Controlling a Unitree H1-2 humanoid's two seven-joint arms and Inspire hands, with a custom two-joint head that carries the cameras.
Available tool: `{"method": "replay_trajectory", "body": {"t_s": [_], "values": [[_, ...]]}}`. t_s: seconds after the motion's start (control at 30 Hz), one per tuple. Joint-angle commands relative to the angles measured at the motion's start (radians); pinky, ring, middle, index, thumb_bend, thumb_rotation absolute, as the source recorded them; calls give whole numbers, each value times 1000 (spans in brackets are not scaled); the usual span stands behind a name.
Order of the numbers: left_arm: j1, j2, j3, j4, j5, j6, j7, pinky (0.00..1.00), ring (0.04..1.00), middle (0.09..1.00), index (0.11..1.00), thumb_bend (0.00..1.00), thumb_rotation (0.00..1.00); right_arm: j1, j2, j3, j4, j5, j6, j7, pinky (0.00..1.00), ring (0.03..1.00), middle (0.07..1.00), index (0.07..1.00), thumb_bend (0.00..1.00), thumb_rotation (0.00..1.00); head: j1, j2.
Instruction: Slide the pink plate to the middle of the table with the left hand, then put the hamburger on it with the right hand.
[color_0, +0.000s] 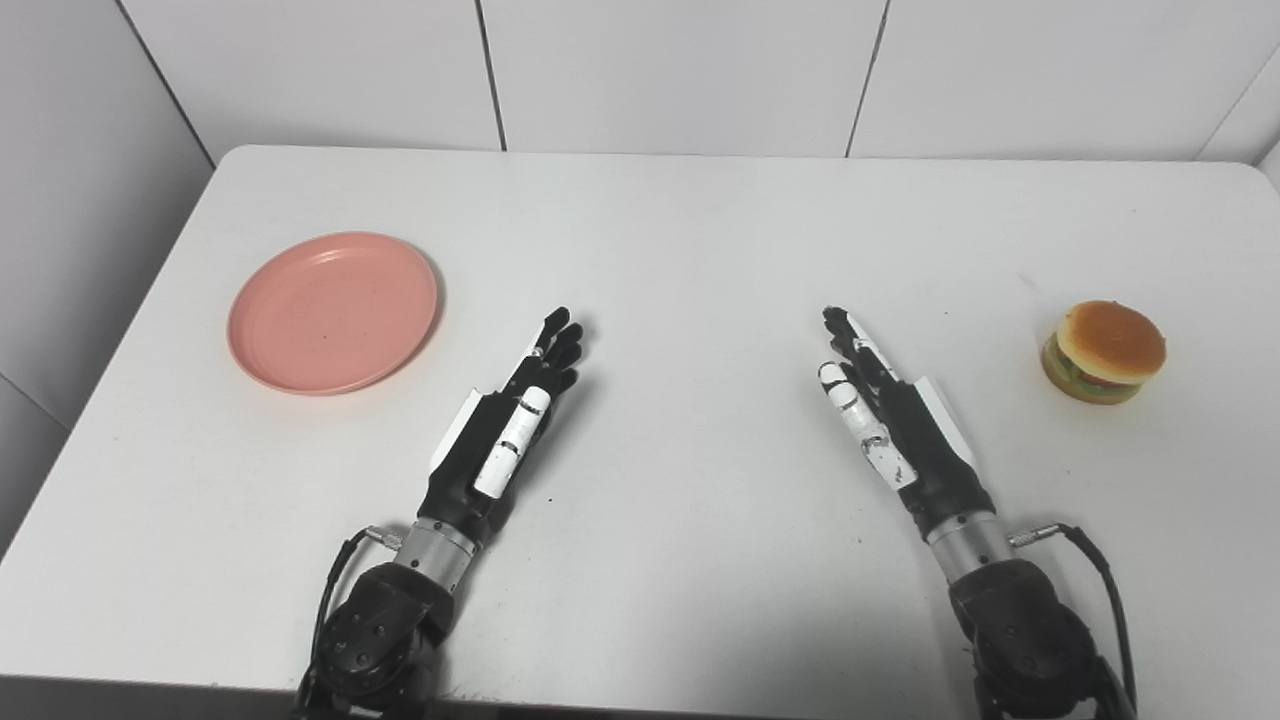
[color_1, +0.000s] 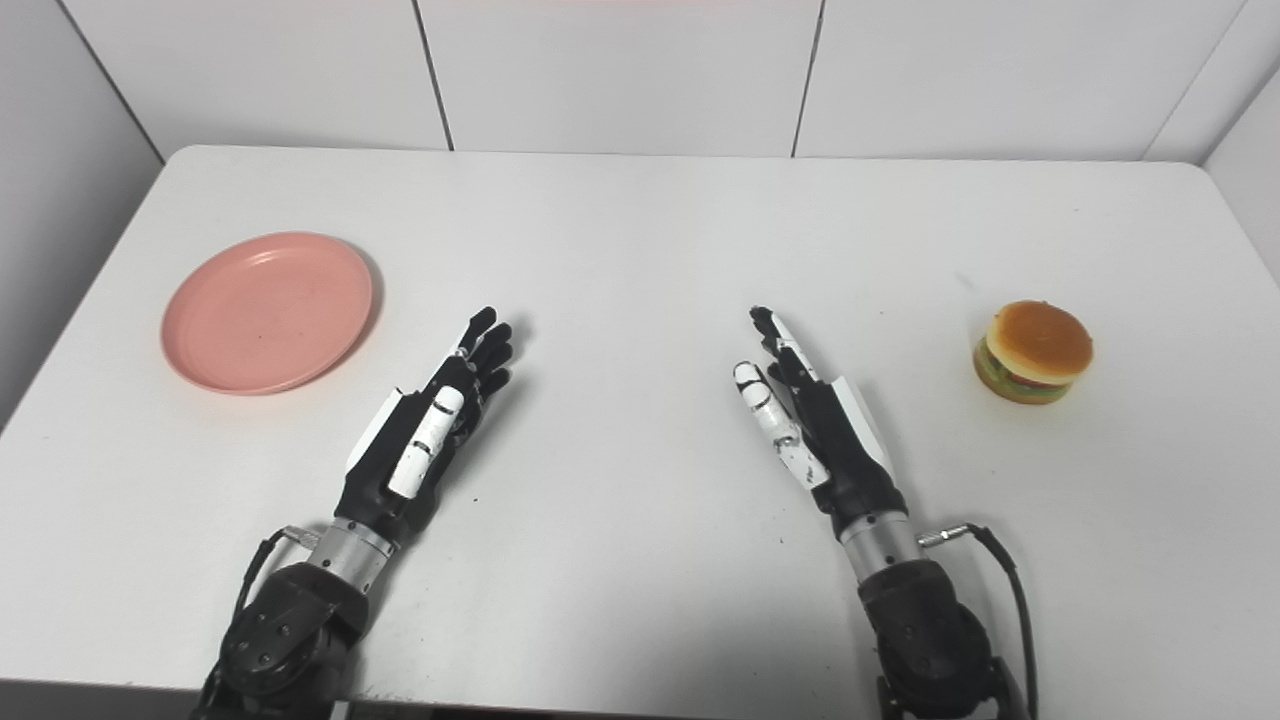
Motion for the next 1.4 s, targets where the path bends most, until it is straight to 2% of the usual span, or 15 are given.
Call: {"method": "replay_trajectory", "body": {"t_s": [0.0, 0.37, 0.77, 0.83, 1.0, 1.13, 1.17, 1.23, 1.37], "values": [[16, 0, -6, 28, 0, 22, -7, 999, 1000, 1000, 1000, 448, 958, -2, -2, 6, -1, -4, -5, 8, 932, 969, 965, 957, 217, 1000, 1, 0], [16, -4, -5, 26, 1, 25, -3, 998, 1000, 1000, 1000, 450, 960, -2, 3, 2, -5, 4, 6, 8, 935, 970, 966, 954, 219, 1000, 1, 0], [14, 0, -5, 45, 3, -1, -7, 993, 1000, 1000, 1000, 454, 961, -3, -1, 5, 0, -4, -2, 8, 935, 968, 964, 956, 222, 1000, 2, -2], [16, -2, -5, 38, 5, 11, -3, 992, 999, 1000, 1000, 452, 963, -3, 0, 4, 1, -1, -3, 7, 932, 966, 963, 954, 221, 1000, 4, -3], [8, -2, -8, 65, 3, -3, -11, 1000, 1000, 1000, 1000, 458, 967, -6, -2, 4, 19, 0, -11, 7, 932, 964, 962, 953, 232, 1000, 25, -34], [2, -7, -18, 100, 15, -20, -11, 1000, 1000, 1000, 1000, 474, 978, -3, -12, 1, 51, 4, -52, 3, 928, 962, 960, 954, 232, 1000, 85, -83], [1, -11, -22, 108, 19, -23, -9, 1000, 999, 1000, 1000, 474, 987, -2, -17, -1, 62, 6, -67, 3, 924, 961, 960, 953, 236, 1000, 122, -110], [1, -17, -31, 119, 35, -23, -2, 998, 998, 1000, 1000, 474, 989, 3, -26, -6, 76, 11, -92, 3, 923, 961, 960, 953, 230, 1000, 163, -135], [0, -41, -59, 139, 90, -11, 21, 990, 996, 1000, 1000, 489, 1000, 14, -45, -23, 97, 35, -125, 8, 930, 963, 963, 954, 171, 1000, 271, -207]]}}
